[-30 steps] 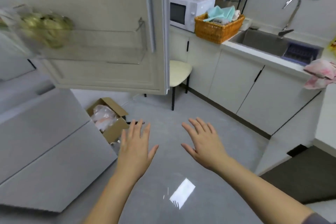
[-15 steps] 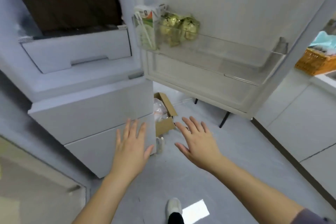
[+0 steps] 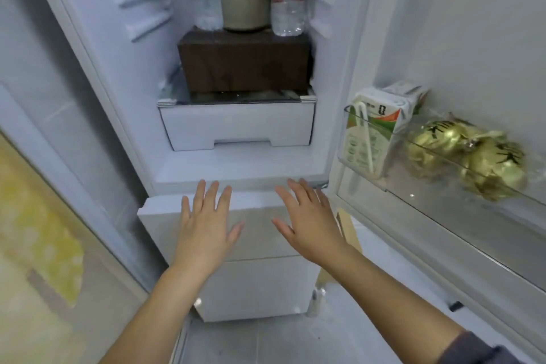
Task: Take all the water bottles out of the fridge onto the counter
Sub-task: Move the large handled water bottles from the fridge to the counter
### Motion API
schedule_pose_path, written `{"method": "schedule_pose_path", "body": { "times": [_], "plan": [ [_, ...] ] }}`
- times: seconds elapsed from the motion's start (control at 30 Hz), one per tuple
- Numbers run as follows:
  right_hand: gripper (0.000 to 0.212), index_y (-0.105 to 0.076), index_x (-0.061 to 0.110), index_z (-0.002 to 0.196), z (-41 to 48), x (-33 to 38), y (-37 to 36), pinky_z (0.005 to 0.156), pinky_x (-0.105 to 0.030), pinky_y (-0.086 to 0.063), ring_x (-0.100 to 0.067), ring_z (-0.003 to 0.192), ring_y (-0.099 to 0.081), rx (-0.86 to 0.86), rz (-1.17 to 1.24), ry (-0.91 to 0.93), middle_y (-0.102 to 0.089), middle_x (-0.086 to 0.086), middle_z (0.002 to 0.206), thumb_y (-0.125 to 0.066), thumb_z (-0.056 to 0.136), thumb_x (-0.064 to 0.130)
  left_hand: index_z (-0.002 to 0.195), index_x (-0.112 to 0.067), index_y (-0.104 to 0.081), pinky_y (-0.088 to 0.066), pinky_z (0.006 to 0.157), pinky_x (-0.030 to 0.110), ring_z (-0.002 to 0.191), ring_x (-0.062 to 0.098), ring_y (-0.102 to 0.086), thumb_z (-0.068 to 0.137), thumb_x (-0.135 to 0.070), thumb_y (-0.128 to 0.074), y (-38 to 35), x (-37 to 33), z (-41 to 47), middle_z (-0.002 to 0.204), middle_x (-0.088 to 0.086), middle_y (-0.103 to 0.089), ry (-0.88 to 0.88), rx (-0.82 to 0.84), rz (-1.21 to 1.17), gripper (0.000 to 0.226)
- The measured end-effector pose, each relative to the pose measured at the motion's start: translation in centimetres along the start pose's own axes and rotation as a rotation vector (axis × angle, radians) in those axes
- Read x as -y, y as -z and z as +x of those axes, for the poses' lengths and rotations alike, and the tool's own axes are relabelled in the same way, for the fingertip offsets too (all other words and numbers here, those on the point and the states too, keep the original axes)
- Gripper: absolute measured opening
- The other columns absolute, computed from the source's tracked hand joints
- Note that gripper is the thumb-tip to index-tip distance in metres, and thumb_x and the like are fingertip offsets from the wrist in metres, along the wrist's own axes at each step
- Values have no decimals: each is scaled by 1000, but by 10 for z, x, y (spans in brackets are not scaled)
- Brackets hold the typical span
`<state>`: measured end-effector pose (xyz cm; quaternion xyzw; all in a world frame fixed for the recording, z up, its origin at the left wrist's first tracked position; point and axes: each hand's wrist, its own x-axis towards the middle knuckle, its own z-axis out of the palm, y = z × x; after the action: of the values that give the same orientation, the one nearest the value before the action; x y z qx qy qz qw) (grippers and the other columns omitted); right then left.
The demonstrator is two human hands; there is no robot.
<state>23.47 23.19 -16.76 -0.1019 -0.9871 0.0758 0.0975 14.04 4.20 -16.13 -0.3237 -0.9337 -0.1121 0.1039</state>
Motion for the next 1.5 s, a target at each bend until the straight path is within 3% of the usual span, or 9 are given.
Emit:
{"method": "schedule_pose_path", "body": {
  "times": [0.13, 0.27, 0.6, 0.77, 0.93, 1.13, 1.37, 1.5],
  "plan": [
    [63, -9, 28, 156, 65, 9, 2, 121, -46, -3, -24, 152, 2, 5, 27, -8, -6, -3, 165, -33, 102, 49, 155, -17, -13, 1, 120, 49, 150, 26, 10, 98, -51, -39, 10, 31, 42, 163, 8, -6, 80, 11, 12, 71],
    [63, -14, 25, 155, 131, 19, 11, 121, -48, -7, -27, 152, -2, -65, 32, -46, -8, -6, 164, -35, 101, 49, 155, -19, -10, 1, 120, 48, 149, 25, 12, 99, -52, -36, 20, 53, 105, 163, 5, -3, 57, -6, -2, 70],
    [62, -20, 26, 154, 300, 36, 84, 120, -53, -4, -27, 152, 2, -370, -30, -134, -12, -6, 164, -41, 100, 48, 152, -16, -24, -8, 120, 50, 150, 27, -1, 96, -44, -49, 82, 89, 281, 160, 8, -19, -72, -250, -101, 67],
    [63, -13, 28, 156, 363, 23, 121, 120, -54, 1, -25, 151, 10, -325, -103, -118, -1, -3, 165, -30, 101, 54, 149, -13, -30, -21, 119, 50, 147, 28, -17, 98, -31, -48, 114, 87, 351, 155, 9, -32, 5, -357, -298, 57],
    [67, -1, 33, 156, 385, 6, 124, 118, -54, 8, -26, 150, 17, -205, -193, -122, 7, -1, 165, -19, 99, 63, 145, -6, -34, -32, 111, 43, 133, 32, -38, 94, -27, -53, 136, 80, 409, 144, 16, -42, 121, -391, -423, 59],
    [69, 7, 36, 155, 389, -1, 123, 117, -55, 10, -26, 149, 20, -169, -206, -91, 13, 3, 164, -18, 98, 65, 145, -4, -31, -40, 107, 43, 132, 35, -42, 82, -26, -72, 136, 98, 474, 145, 18, -41, 339, -312, -700, 78],
    [69, 8, 37, 154, 392, -4, 121, 118, -56, 8, -24, 150, 17, -181, -199, -72, 11, 5, 164, -19, 97, 66, 152, -5, -17, -33, 113, 43, 139, 34, -34, 76, -27, -82, 131, 113, 522, 153, 17, -32, 359, -216, -869, 101],
    [70, 8, 37, 154, 392, -6, 119, 119, -56, 5, -23, 150, 17, -182, -186, -59, 11, 6, 164, -19, 97, 67, 144, -7, -28, -39, 107, 42, 132, 32, -45, 72, -24, -85, 125, 118, 543, 144, 14, -46, 288, -189, -911, 94]
  ]
}}
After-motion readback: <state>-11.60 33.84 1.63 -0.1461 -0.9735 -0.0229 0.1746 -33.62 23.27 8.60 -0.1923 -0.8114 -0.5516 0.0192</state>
